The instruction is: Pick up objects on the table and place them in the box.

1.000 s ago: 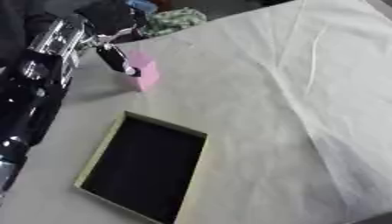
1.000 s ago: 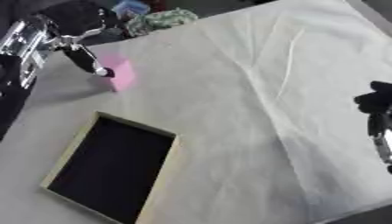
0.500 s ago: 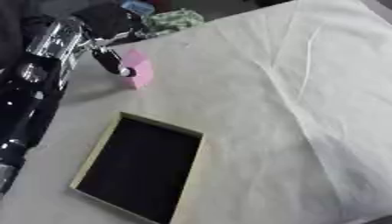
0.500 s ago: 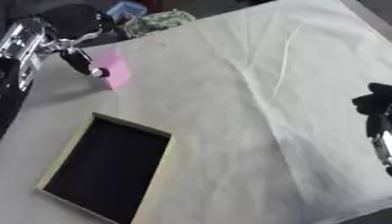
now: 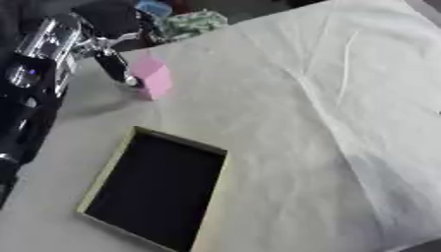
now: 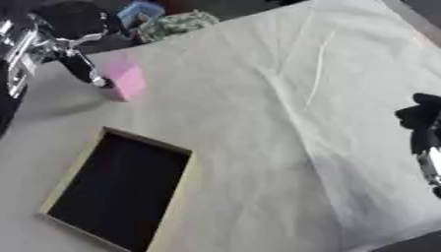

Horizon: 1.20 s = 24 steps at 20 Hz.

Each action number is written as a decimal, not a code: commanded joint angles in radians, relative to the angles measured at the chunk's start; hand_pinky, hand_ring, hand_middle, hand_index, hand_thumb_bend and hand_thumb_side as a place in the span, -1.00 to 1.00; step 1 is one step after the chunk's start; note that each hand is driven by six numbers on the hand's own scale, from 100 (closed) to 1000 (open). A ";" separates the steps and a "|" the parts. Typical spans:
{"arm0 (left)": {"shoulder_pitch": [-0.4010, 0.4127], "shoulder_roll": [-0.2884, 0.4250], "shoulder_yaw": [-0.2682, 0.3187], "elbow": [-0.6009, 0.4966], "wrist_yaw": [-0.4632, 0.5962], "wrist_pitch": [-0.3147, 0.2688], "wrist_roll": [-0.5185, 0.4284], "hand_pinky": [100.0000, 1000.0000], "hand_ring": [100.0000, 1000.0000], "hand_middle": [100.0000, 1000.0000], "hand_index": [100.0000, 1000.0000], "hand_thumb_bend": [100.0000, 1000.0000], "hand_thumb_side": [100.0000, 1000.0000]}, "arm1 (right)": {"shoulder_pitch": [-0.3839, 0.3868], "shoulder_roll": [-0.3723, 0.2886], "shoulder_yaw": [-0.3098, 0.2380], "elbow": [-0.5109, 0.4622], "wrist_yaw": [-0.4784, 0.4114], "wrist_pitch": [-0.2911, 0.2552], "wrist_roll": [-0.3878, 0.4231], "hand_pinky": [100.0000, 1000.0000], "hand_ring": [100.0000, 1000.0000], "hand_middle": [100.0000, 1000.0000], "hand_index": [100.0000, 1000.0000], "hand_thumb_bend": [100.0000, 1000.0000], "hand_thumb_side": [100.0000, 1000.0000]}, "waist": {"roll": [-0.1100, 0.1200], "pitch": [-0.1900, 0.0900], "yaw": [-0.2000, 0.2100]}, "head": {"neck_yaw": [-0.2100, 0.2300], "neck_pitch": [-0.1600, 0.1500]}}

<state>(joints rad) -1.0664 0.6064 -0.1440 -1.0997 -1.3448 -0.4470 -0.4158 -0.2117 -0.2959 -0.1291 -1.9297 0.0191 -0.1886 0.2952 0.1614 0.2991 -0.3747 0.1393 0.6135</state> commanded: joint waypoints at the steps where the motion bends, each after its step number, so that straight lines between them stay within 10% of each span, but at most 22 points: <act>1: -0.021 0.043 0.008 -0.024 0.003 -0.002 -0.029 0.76 0.68 0.55 0.80 0.04 -0.43 | -0.011 -0.015 -0.002 -0.011 -0.006 -0.001 0.004 0.60 0.57 0.33 0.74 -1.00 -0.16 | -0.008 -0.022 0.000 | -0.002 -0.014; 24: -0.001 0.040 0.003 -0.020 -0.033 -0.033 -0.033 0.82 0.79 0.69 0.90 0.25 -0.40 | -0.021 -0.013 -0.002 -0.014 -0.009 0.001 0.011 0.61 0.58 0.33 0.74 -1.00 -0.14 | 0.010 -0.009 -0.016 | -0.011 -0.023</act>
<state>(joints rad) -1.0544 0.6095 -0.1503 -1.1077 -1.3733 -0.4806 -0.4572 -0.2209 -0.2958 -0.1291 -1.9297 0.0168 -0.1855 0.3031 0.1784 0.3068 -0.3913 0.1293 0.6043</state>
